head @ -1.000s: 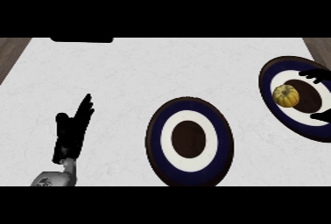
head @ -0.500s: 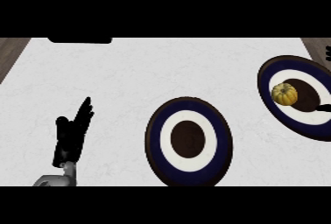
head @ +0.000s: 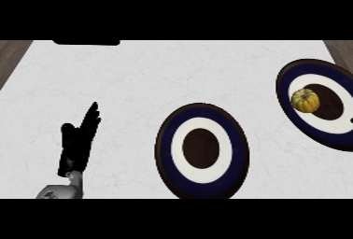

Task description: Pick the squash from the plate and place it in the plate

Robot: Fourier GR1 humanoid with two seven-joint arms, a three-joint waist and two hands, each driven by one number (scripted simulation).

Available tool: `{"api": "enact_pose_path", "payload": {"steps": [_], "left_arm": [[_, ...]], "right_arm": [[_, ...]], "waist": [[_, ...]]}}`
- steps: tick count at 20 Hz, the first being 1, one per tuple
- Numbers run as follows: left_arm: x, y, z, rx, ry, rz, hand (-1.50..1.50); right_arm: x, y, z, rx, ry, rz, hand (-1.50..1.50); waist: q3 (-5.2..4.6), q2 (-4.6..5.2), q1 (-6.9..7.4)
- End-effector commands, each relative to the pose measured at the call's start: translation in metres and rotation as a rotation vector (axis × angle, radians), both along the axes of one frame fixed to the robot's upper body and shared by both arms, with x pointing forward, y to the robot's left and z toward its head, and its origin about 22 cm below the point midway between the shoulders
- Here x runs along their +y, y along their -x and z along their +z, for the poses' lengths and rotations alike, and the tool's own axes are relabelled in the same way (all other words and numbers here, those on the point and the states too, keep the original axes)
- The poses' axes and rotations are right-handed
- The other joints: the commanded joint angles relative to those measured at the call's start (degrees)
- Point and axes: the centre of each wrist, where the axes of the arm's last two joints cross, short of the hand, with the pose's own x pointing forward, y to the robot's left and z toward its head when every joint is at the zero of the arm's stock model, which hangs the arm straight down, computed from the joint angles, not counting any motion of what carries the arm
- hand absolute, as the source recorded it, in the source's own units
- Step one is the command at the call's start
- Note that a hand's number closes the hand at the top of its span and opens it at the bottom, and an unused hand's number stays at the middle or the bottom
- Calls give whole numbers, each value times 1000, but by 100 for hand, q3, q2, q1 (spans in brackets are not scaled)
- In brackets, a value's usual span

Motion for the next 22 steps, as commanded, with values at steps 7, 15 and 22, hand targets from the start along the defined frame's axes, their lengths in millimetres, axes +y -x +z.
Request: {"api": "enact_pose_path", "payload": {"steps": [7, 15, 22], "left_arm": [[-7, 2, 2, -3, -2, -5, 0], [-1, 1, 7, -6, 2, -20, 0], [-3, 5, -2, 1, 0, -16, 0]], "right_arm": [[-1, 17, -28, -64, -152, 202, -150], [-6, 17, -20, -52, -62, 124, -150], [-6, 19, -24, -66, -45, 90, -150]], "waist": [[3, -2, 10], [3, 22, 119], [4, 30, 131]]}}
